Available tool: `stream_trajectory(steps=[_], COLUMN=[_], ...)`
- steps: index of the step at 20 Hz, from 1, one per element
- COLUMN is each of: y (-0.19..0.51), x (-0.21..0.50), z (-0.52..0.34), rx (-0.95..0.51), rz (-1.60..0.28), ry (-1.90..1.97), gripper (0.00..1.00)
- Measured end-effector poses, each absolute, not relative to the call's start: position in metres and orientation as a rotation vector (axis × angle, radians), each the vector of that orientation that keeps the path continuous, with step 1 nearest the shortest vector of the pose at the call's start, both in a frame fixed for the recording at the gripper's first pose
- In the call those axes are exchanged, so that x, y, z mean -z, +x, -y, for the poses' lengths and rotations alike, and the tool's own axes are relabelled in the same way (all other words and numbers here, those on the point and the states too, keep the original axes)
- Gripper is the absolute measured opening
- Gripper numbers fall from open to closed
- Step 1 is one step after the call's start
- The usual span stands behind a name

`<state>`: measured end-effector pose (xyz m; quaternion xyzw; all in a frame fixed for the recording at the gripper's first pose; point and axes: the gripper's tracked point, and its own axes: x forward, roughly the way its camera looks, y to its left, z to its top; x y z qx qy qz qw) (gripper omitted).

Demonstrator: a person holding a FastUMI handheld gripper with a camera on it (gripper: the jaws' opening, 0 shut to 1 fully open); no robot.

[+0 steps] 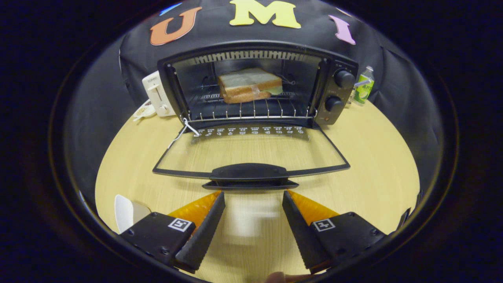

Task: Open the toaster oven, put the food inside, and close the toaster oven door.

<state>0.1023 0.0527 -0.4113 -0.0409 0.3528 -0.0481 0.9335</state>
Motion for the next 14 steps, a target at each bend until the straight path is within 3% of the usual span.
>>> stream_trajectory(steps=[14], y=[0.102], x=[0.306], z=[-0.067], rx=[0.090], rz=[-0.510], ry=[-0.090], gripper=[0.97])
